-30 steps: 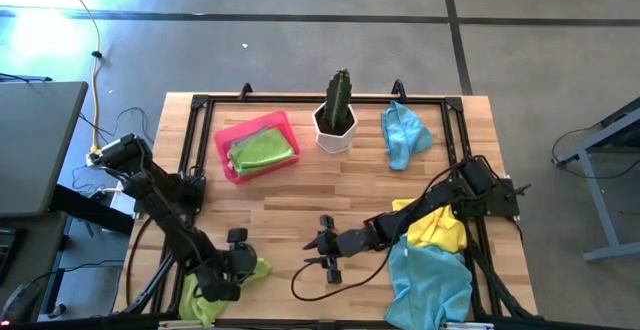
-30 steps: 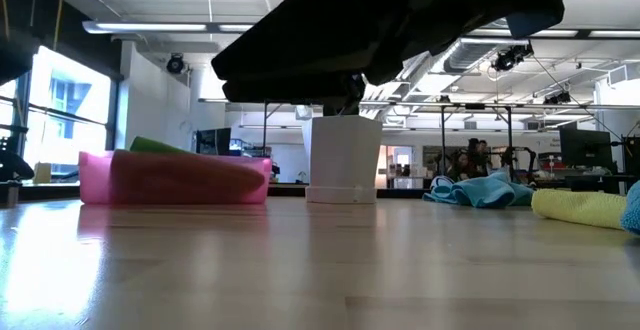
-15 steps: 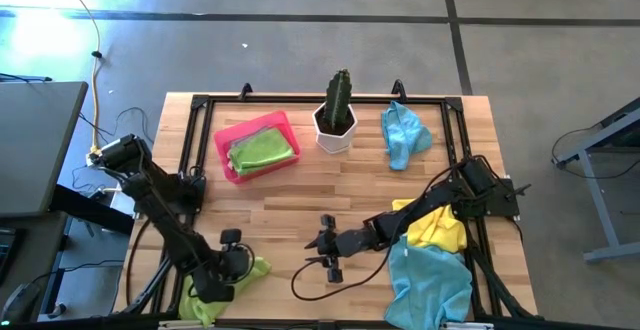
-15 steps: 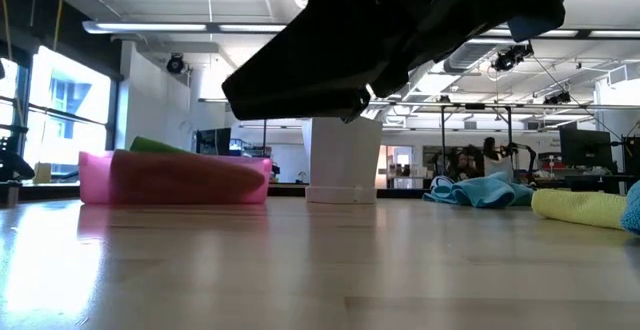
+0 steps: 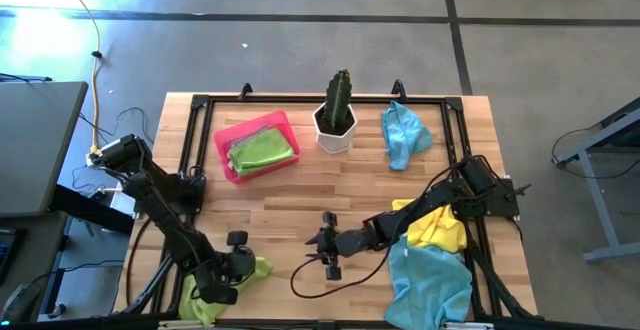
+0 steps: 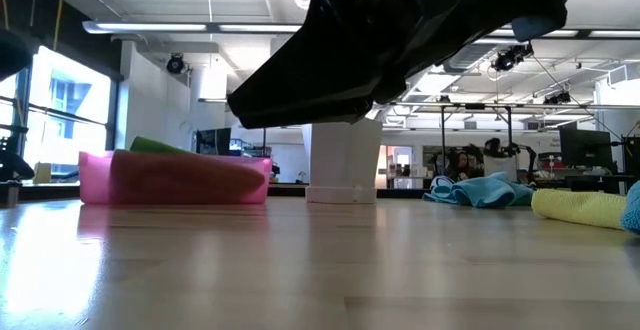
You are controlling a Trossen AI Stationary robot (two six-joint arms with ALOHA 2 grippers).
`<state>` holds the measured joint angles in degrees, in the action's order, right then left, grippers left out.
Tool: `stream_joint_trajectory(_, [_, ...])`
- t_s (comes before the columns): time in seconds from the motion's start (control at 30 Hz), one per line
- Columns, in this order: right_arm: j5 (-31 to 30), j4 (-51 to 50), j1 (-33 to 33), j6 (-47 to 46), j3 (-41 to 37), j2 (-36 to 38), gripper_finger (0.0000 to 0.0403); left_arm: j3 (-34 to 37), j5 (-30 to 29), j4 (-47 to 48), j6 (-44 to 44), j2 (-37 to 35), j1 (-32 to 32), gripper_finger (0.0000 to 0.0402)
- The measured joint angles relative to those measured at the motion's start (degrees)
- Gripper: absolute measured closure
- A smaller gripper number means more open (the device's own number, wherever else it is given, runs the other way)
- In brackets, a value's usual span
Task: Fold microfiber towels
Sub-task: Fold the light green microfiber cloth
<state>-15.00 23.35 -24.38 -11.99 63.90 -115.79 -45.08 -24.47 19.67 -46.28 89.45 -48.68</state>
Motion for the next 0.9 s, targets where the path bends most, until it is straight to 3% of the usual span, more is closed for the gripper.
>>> stream_joint_trajectory(0.33, [0.3,7.0,-0.1,2.5,0.0,0.0,0.0262,-2.9,-1.9,1.8,2.5,-0.5,4.3,0.04])
stream_joint_trajectory(0.53, [0.5,11.5,-0.4,7.8,0.0,-0.1,0.0262,-11.9,-3.5,10.6,7.2,-0.6,7.9,0.0401])
stream_joint_trajectory(0.9, [-1.8,27.1,-0.4,4.8,0.1,-7.2,0.0262,-29.4,-8.0,31.0,16.1,-0.6,13.4,0.0401])
